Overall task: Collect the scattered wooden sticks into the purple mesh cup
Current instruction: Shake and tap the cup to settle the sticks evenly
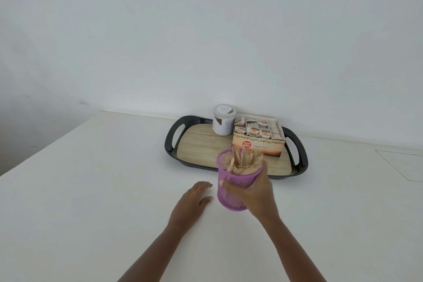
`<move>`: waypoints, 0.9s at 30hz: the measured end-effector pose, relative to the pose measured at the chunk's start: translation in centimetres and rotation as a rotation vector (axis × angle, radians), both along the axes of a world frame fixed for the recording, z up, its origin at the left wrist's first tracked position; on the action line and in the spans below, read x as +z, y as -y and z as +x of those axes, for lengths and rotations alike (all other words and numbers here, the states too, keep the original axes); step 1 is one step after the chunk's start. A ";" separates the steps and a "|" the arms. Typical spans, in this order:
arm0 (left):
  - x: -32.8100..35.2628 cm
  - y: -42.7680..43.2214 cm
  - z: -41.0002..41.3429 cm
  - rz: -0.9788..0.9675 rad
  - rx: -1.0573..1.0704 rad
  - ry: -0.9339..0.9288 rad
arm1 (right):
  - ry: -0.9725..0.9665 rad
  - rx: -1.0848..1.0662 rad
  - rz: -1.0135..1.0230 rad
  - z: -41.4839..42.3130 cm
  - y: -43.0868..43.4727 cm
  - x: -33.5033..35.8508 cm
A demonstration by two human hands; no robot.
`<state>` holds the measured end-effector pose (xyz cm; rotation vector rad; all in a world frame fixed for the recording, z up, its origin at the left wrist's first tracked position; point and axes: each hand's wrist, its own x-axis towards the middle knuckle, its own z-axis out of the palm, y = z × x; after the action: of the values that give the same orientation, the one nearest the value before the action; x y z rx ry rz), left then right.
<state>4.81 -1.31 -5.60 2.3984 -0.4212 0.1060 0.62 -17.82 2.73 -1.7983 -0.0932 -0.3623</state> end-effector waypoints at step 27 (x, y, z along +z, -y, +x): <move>0.1 0.0 0.1 -0.013 -0.021 0.021 | -0.274 0.379 0.069 0.7 2.2 -3.5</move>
<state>4.93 -1.33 -5.54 2.3813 -0.4538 0.1237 1.32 -20.06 -0.79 -1.7011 -0.2209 0.1493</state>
